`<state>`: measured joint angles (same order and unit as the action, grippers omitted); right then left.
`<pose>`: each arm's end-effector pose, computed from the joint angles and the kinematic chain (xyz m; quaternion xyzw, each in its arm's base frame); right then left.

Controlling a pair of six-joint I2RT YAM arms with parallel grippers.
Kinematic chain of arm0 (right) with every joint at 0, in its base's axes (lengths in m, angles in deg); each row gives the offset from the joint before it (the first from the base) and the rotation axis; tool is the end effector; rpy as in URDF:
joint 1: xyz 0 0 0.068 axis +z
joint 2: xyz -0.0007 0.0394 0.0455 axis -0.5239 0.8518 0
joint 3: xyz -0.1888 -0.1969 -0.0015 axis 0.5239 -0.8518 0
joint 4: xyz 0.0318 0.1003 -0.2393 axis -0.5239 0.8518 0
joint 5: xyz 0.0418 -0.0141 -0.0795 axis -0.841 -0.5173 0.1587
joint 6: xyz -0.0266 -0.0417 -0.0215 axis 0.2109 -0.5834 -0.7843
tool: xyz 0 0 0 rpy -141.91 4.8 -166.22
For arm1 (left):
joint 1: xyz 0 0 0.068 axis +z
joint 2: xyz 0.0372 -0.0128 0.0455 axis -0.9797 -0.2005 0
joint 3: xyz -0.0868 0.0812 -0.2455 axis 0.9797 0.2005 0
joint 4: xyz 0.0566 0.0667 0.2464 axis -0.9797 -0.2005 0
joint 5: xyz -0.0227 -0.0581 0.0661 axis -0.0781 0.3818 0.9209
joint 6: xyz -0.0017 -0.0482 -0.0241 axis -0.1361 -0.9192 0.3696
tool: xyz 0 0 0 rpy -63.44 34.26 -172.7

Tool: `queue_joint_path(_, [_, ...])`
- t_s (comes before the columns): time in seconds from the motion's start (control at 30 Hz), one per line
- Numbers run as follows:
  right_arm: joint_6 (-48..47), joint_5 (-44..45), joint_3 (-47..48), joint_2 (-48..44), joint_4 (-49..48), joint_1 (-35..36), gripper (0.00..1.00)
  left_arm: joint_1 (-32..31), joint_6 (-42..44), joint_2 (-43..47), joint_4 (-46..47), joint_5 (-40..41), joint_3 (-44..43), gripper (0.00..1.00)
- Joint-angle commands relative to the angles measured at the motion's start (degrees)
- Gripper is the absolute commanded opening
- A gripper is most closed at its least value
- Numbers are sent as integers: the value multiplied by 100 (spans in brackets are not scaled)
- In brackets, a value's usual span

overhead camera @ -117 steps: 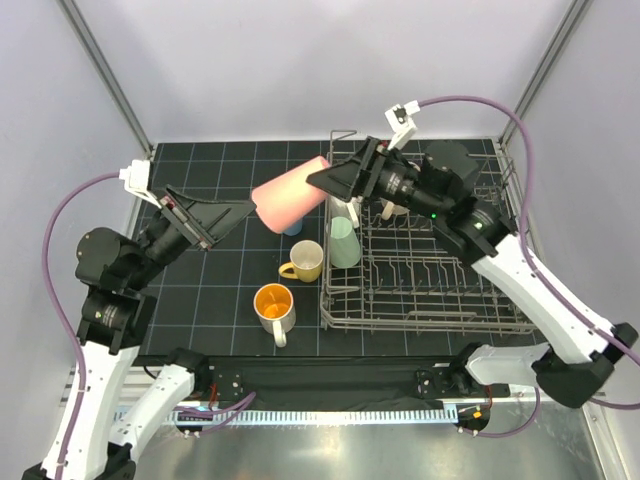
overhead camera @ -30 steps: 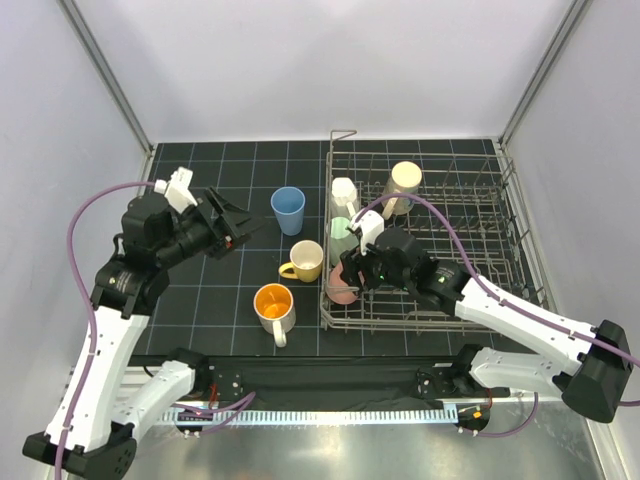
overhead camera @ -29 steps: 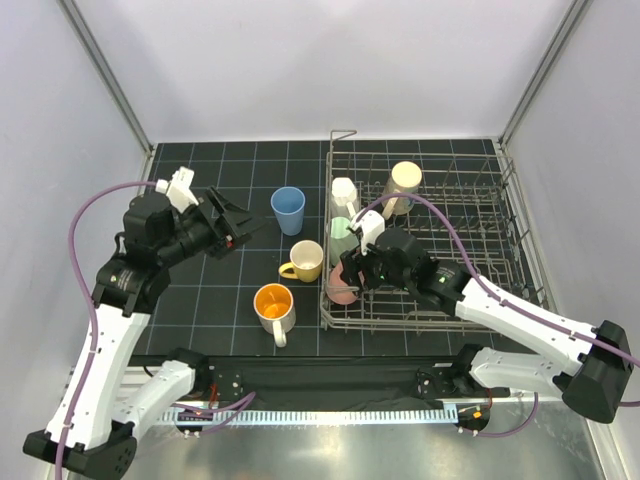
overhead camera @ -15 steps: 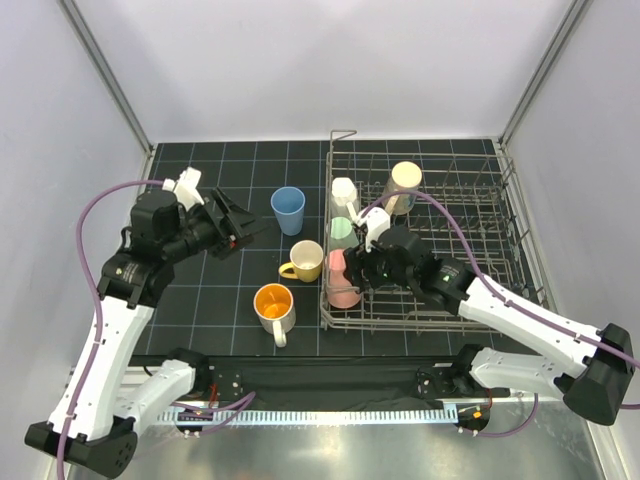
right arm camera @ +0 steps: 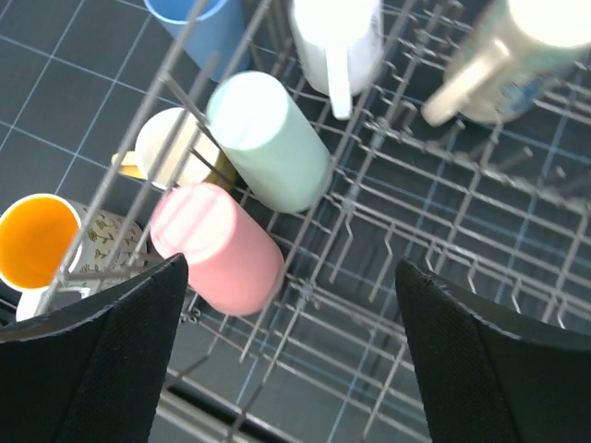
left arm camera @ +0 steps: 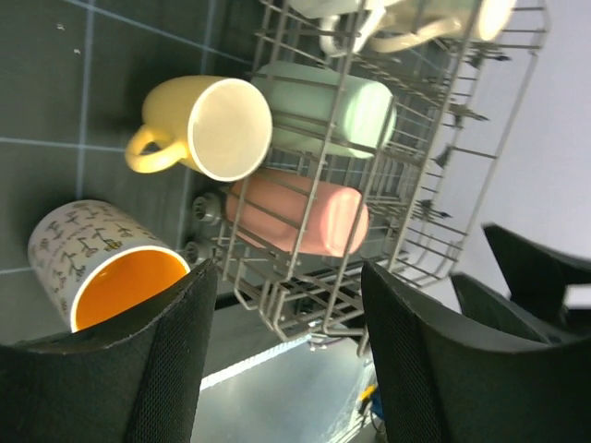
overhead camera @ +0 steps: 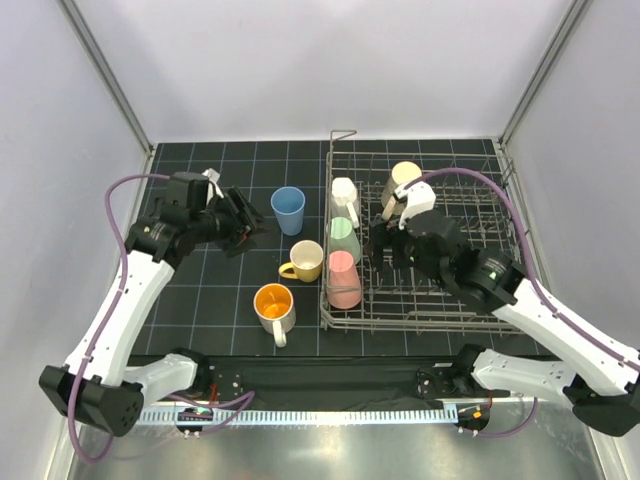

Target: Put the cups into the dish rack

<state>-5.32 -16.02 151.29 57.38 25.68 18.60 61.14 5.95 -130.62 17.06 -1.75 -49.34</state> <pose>0.1391 0.1467 0.3757 -0.1546 0.8457 0.1348 0.4927 0.1996 -0.0750 0.3668 -0.2167 0.8732 -0.3677 0.2352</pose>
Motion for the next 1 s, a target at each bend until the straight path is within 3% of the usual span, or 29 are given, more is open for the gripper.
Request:
queue_joint_path(0.0, [541,419,223,-273,711,25,95,-142,194,-268,-404,550,-573,63])
queue_joint_path(0.13, [761,156,336,-318,1176,25,100,-265,343,-725,-502,841,-785,63])
queue_joint_path(0.33, [1096,208,363,-721,1766,17,100,-318,1318,-1420,-248,1034,-917,60])
queue_joint_path(0.47, [1192,181,337,-1055,1942,25,99,-519,1468,-1885,-53,1236,-1022,60])
queue_joint_path(0.6, [1333,278,407,-1249,2250,25,99,-625,1556,-2543,-53,1464,-1180,67])
queue_joint_path(0.97, [1974,164,486,-1671,2662,25,99,-889,1697,-3239,764,1632,-873,63])
